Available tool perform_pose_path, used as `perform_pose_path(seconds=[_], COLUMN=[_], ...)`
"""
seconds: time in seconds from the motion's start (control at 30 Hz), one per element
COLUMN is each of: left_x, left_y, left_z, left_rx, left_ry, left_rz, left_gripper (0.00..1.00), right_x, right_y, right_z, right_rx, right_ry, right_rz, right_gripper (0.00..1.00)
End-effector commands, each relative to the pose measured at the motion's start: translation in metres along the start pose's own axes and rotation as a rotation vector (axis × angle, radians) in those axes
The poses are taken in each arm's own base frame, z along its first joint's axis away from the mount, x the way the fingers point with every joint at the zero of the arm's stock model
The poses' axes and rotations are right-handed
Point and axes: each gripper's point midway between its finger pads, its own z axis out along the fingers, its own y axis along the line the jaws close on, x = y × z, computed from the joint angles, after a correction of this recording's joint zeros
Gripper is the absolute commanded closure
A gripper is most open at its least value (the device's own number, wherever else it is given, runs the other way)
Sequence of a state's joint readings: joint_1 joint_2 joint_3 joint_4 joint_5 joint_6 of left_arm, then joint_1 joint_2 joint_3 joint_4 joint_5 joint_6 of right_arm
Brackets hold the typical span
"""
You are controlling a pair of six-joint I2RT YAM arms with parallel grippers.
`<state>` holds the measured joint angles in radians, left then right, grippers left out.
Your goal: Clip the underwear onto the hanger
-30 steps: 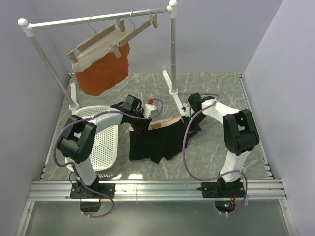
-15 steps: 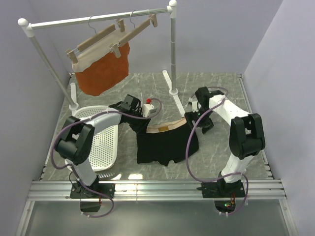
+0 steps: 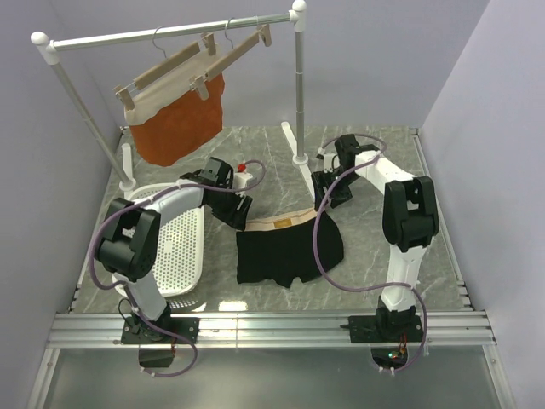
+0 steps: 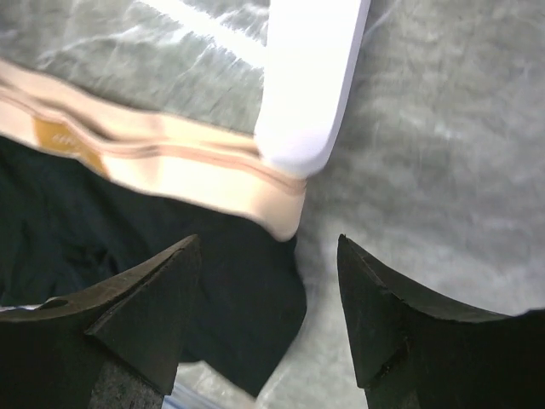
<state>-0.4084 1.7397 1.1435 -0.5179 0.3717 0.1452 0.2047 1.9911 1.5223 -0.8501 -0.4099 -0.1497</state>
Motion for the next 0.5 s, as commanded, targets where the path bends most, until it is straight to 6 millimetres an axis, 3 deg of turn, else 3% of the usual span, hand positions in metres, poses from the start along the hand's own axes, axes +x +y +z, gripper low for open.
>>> perform_pose_path(seconds=[0.0,0.23,0.47], left_x=[0.007,0.017,0.012], left_y=[0.008,0.004,0.008], left_z=[-0.003,0.008,0.023], left_rx=[-0.033,0.017,0.047], left_ry=[0.042,0.067,0.064], left_rz=[-0.114,-0.171,-0.196], left_gripper=[0.35,0.41,0.52], right_x=[-0.016,-0.011,-0.016], right_y=[-0.004,-0.005,-0.003], right_z=[0.008,0.019,0.027], right_rx=[-0.012,-0.022,-0.071], right_ry=[-0.061,-0.064,-0.056], right_rz=[-0.009,-0.009,0.005], right_gripper=[0.28,0.29,0.41])
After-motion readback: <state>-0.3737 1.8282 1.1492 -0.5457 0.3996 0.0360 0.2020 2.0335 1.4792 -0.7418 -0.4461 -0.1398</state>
